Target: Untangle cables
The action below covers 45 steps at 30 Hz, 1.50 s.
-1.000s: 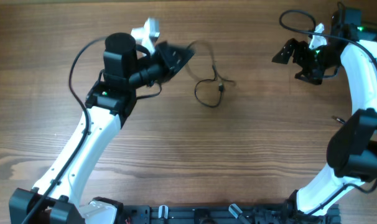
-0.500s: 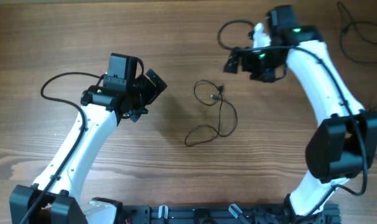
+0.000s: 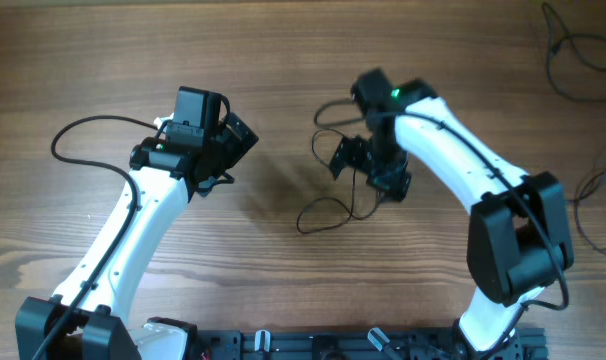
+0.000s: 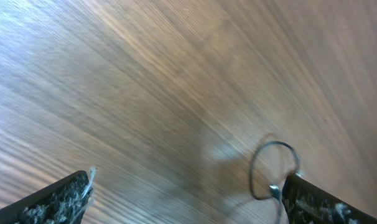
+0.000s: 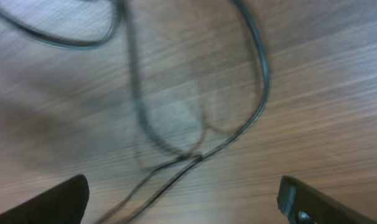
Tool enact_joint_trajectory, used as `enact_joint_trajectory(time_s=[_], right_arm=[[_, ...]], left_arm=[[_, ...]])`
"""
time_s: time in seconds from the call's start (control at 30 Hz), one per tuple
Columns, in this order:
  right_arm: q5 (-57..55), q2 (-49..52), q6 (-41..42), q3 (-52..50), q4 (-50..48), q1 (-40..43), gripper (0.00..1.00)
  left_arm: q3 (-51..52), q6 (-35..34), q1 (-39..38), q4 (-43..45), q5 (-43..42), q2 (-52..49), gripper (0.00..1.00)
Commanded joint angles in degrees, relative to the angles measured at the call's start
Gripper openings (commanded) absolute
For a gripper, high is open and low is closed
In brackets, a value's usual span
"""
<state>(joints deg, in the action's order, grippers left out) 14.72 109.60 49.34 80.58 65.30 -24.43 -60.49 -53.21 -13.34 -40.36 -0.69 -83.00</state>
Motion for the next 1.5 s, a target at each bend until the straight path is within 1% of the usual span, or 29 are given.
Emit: enact_joint_trajectory(time_s=[0.0, 0.13, 0.17, 0.23, 0.27, 0.33, 0.37, 0.43, 0.47, 0.57, 0.63, 0.73, 0.83, 0.93, 0.97, 1.1, 1.2, 1.27, 1.37, 1.47], right_arm=[[-0.9, 0.7, 7.4, -9.6, -6.6, 0.2, 1.00], [1.7, 0.7, 7.8, -16.5, -14.7, 0.1, 0.99], [3.0, 0.7, 7.8, -17.9, -16.8, -0.1, 0.92], [3.1, 0.7, 7.8, -19.7, -20.0, -0.2, 0.67], [2.8, 0.7, 7.8, -20.4, -21.7, -0.2, 0.48], [1.8, 0.7, 7.8, -21.5, -25.5, -0.2, 0.06], [1.1, 0.7, 6.7, -21.8, -28.1, -0.2, 0.04], [0.8, 0.6, -0.3, -21.5, -33.1, 0.2, 0.04], [0.7, 0.3, -3.8, -20.5, -34.1, 1.1, 0.04], [-1.9, -1.8, -7.8, -15.5, -30.9, 4.7, 0.04], [-7.8, -4.5, -11.1, -10.0, -26.4, 8.0, 0.04], [-15.6, -8.0, -19.9, -2.7, -23.5, 11.7, 0.04], [-22.3, -10.5, -34.0, 1.9, -26.5, 15.0, 0.04], [-28.5, -10.8, -40.7, 3.3, -30.0, 18.7, 0.04], [-29.0, -10.6, -42.6, 3.3, -31.7, 20.2, 0.04], [-28.4, -9.3, -46.5, 3.3, -38.0, 24.8, 0.04], [-28.4, -6.9, -46.6, 3.2, -42.6, 27.9, 0.04], [-26.4, -3.6, -47.4, 3.2, -47.3, 30.1, 0.04], [-18.8, 1.4, -52.9, 3.2, -52.7, 31.9, 0.04], [-19.4, 6.4, -53.7, 3.2, -57.1, 32.8, 0.04]], left_arm=[[-0.2, 0.5, 0.0, -1.3, 4.5, -0.3, 1.00], [-0.2, 0.5, 0.0, -1.9, 4.5, -0.3, 1.00], [-0.2, 0.5, 0.0, -1.9, 4.5, -0.3, 1.00], [-0.2, 0.5, 0.0, -1.9, 4.5, -0.3, 1.00], [-0.2, 0.5, 0.0, -1.9, 4.5, -0.3, 1.00], [-0.2, 0.5, 0.0, -1.9, 4.4, -0.3, 1.00], [-0.2, 0.5, 0.0, -1.9, 4.4, -0.3, 1.00], [-0.2, 0.5, 0.0, -1.9, 4.4, -0.3, 1.00], [-0.2, 0.5, 0.0, -1.9, 4.4, -0.3, 1.00], [-0.2, 0.5, 0.0, -1.9, 4.4, -0.3, 1.00], [-0.2, 0.5, 0.0, -1.9, 4.4, -0.3, 1.00], [-0.2, 0.5, 0.0, -1.9, 4.4, -0.3, 1.00], [-0.2, 0.5, 0.0, -1.9, 4.4, -0.3, 1.00], [-0.2, 0.5, 0.0, -1.9, 4.4, -0.3, 1.00], [-0.2, 0.5, 0.0, -1.9, 4.4, -0.3, 1.00], [-0.2, 0.5, 0.0, -1.9, 4.4, -0.3, 1.00], [-0.2, 0.5, 0.0, -1.9, 4.4, -0.3, 1.00], [-0.2, 0.5, 0.0, -1.9, 4.4, -0.3, 1.00], [-0.2, 0.5, 0.0, -1.9, 4.4, -0.3, 1.00], [-0.2, 0.5, 0.0, -1.9, 4.4, -0.3, 1.00]])
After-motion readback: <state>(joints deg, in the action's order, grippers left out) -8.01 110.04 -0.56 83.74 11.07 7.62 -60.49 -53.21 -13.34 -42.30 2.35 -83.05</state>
